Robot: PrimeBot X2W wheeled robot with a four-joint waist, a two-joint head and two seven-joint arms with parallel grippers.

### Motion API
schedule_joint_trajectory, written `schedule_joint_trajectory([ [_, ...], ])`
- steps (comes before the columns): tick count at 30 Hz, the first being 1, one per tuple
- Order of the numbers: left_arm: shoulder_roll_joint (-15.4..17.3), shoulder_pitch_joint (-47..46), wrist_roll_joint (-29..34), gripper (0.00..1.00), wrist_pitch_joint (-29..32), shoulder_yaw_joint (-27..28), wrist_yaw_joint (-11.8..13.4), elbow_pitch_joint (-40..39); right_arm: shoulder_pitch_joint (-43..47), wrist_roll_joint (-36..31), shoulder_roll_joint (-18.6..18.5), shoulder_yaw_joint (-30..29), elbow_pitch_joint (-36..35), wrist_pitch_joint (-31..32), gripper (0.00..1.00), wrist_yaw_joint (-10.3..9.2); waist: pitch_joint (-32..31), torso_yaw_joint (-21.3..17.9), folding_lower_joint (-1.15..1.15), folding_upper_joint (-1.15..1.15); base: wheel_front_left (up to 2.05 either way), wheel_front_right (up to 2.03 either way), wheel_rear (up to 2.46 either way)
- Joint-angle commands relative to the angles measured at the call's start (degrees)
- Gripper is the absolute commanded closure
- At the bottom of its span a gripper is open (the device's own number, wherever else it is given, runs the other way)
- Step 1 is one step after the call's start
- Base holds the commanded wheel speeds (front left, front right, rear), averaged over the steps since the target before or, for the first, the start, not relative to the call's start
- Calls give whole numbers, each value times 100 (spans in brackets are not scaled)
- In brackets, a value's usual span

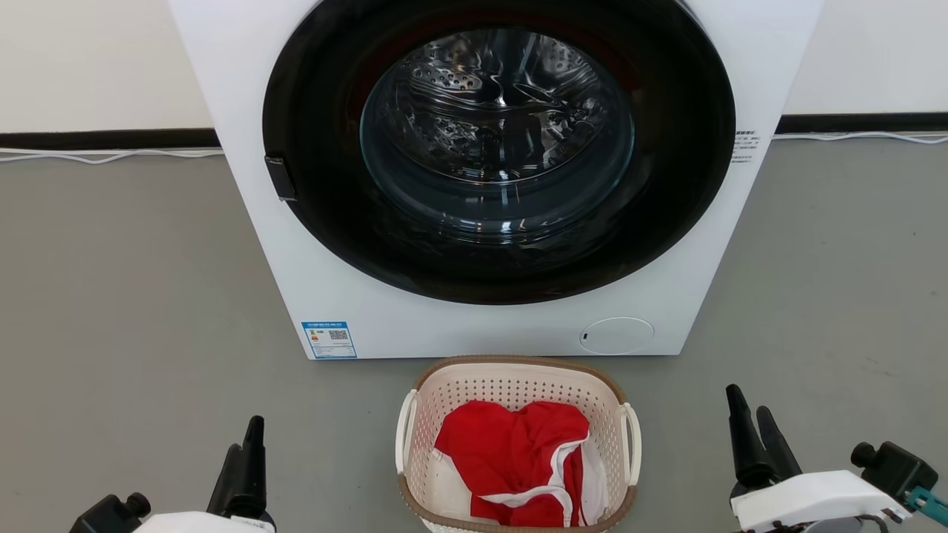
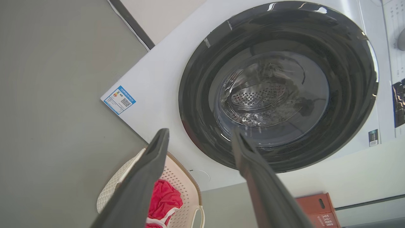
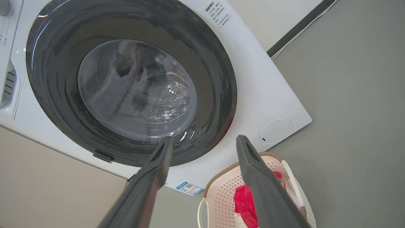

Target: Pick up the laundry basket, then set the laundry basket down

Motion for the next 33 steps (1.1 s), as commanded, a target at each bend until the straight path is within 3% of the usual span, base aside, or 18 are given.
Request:
schedule_joint_trajectory([
  [1,68,-115,152,0,-69,108,-21,-190,-250,-194,-67,99,-144,-85,0,22,2,3,-1,0,0,0,0],
  [33,140,21,2281,0,-590,199,-32,-416,-229,-2500,-90,261,29,-602,0,33,31,-30,-1,0,0,0,0],
])
